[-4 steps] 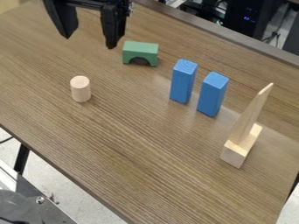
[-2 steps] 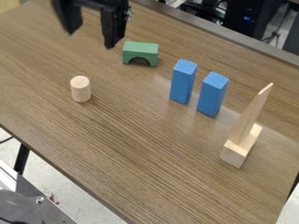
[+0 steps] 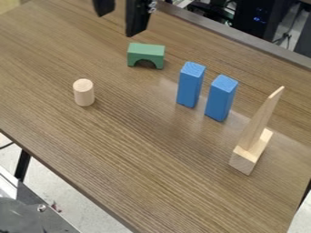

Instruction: Put blue rectangle on top of green arch

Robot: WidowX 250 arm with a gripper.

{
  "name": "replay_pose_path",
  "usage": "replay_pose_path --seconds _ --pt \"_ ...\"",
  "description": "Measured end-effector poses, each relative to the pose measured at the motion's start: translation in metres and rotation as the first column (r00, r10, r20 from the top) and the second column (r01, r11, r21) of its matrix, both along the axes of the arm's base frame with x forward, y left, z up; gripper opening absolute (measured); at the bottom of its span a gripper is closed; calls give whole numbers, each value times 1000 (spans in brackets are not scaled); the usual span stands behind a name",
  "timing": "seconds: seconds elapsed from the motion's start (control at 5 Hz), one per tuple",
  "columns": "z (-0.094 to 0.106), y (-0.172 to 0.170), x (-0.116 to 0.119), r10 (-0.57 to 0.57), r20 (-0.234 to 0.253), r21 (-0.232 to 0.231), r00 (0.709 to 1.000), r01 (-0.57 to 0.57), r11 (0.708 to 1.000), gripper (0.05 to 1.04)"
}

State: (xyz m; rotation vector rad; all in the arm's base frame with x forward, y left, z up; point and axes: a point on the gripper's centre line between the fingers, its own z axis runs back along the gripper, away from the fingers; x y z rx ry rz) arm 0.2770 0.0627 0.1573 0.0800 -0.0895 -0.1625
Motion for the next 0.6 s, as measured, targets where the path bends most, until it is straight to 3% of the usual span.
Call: replay_pose_path --seconds 0.2,0.4,0.6 --pt "-13 -12 13 46 -26 -61 999 -47 997 999" --pt "-30 -22 22 97 -40 -73 994 -100 992 999" --pt "-38 -28 33 172 -5 -75 985 -172 982 999"
